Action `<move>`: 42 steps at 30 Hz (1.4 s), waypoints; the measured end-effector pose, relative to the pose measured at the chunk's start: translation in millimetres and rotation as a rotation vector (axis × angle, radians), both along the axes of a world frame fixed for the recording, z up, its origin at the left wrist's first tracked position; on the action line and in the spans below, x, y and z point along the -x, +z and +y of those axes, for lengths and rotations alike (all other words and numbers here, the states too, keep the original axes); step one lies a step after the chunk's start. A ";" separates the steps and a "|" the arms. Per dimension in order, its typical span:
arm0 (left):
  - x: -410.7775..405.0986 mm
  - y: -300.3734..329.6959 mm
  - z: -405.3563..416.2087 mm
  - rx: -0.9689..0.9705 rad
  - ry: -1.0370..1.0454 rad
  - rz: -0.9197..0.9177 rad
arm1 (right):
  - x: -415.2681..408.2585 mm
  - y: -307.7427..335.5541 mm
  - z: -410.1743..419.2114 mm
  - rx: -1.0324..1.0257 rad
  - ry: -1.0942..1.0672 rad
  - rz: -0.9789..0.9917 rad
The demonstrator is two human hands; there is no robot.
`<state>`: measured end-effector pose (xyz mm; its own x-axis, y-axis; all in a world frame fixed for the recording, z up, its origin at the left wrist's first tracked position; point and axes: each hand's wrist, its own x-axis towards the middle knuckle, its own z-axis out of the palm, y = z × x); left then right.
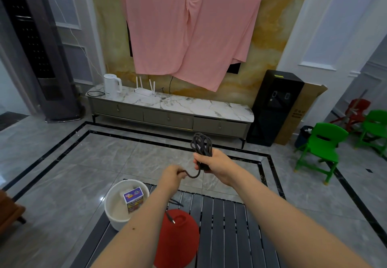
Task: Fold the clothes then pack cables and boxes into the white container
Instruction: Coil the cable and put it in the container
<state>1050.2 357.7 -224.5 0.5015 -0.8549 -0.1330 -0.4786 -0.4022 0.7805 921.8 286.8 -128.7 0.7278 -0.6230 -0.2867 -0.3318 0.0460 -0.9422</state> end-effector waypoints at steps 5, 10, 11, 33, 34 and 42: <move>-20.0 23.5 -9.9 0.088 0.162 -0.073 | 1.2 -10.4 2.5 0.083 -0.072 0.148; -26.4 54.4 -17.8 0.138 0.213 0.156 | -3.5 -23.1 6.8 0.064 -0.099 0.194; -26.9 60.1 -18.8 0.133 0.238 0.245 | -4.6 -24.2 6.9 0.051 -0.102 0.191; -27.9 86.6 -18.0 0.198 0.118 0.801 | -5.7 -22.5 2.1 0.058 -0.122 0.161; -29.3 83.5 -18.0 0.215 0.112 0.813 | -5.0 -23.1 1.5 0.058 -0.122 0.151; -14.2 18.4 -7.8 -0.195 -0.103 0.170 | -0.6 -25.4 1.2 0.065 -0.007 0.057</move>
<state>1064.4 349.8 -206.1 0.3698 -0.8500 -0.3753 -0.3932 -0.5091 0.7656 922.4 288.0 -154.1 0.7074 -0.6464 -0.2859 -0.3847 -0.0127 -0.9230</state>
